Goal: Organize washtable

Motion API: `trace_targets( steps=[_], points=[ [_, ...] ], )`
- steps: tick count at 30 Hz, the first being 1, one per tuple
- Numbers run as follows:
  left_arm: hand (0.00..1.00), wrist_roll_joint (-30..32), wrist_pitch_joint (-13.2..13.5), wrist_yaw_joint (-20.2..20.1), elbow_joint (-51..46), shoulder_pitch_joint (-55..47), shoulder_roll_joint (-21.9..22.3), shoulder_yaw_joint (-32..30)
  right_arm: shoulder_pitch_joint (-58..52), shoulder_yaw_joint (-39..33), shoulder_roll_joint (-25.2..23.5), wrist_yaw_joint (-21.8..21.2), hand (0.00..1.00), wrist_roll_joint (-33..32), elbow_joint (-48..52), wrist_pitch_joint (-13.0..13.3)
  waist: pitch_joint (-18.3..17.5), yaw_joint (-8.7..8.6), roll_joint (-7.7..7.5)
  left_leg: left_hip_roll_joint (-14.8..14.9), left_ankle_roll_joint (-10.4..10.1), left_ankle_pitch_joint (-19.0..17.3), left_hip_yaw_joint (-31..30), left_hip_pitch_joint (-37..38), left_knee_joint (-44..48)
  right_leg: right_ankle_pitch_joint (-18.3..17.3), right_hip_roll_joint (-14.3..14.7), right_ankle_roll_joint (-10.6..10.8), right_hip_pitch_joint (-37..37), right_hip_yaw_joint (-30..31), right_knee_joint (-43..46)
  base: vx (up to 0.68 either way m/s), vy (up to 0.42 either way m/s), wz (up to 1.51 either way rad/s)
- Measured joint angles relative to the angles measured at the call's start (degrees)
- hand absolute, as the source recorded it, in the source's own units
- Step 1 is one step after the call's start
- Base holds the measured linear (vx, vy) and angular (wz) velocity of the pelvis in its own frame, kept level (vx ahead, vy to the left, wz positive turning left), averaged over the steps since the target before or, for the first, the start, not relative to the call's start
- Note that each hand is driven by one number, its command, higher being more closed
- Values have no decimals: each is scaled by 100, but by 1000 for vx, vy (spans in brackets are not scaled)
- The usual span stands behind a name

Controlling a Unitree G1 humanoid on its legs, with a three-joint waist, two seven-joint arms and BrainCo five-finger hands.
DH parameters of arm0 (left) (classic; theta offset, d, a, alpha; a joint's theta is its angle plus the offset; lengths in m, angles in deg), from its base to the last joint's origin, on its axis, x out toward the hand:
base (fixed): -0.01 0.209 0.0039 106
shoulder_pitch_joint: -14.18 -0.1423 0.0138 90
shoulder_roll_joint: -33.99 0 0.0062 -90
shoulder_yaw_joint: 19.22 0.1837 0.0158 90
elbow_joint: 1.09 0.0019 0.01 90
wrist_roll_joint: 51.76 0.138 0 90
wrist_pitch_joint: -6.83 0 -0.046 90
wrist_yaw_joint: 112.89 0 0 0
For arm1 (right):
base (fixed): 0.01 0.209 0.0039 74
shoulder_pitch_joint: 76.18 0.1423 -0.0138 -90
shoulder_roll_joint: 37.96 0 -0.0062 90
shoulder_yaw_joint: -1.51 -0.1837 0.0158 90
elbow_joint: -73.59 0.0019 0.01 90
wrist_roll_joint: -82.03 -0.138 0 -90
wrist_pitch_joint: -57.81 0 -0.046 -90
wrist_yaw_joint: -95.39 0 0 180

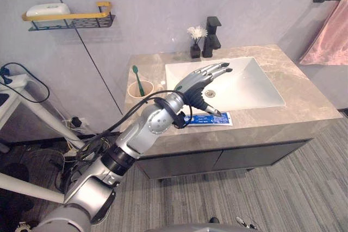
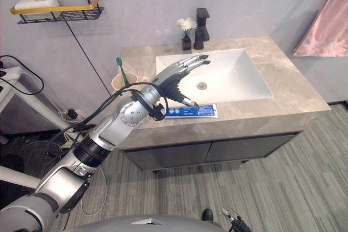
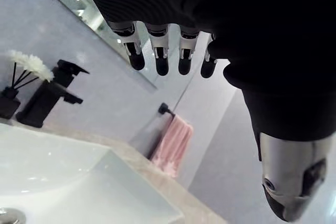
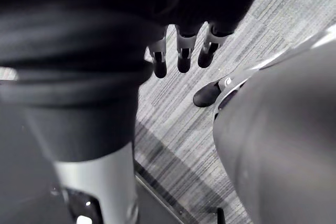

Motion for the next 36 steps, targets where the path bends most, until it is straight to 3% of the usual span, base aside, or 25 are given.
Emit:
trace_targets(
  steps=[8,11,19,36],
  points=[
    [0,-5,-98,3,522,-8,-14,-6,-23,-403,-42,25,0,-3,3,-9,8,-33,8,-18,35,22,153,4,-33,73,-25,20,-77,102,-6,-16,16,-9],
    [0,-5,-126,-57,913,-182,-64,-13,-19,-588,-41,26,0,-3,25,-11,50,-125,54,-29,55,35,163,147,-127,74,-15,23,7,111,-9,0,8,-3],
    [0,-10,-145,-252,937,-981,-221,-55,-7,-576,-26,22,0,-2,56,-9,134,-151,98,15,56,36,168,166,-222,69,22,27,-24,96,-12,13,-6,0],
    [0,-12,-225,-295,1280,-1217,-224,-217,-1,-351,3,5,0,0,56,-10,307,-187,74,30,54,36,177,204,-266,68,34,28,-8,66,-13,2,0,0]
  ],
)
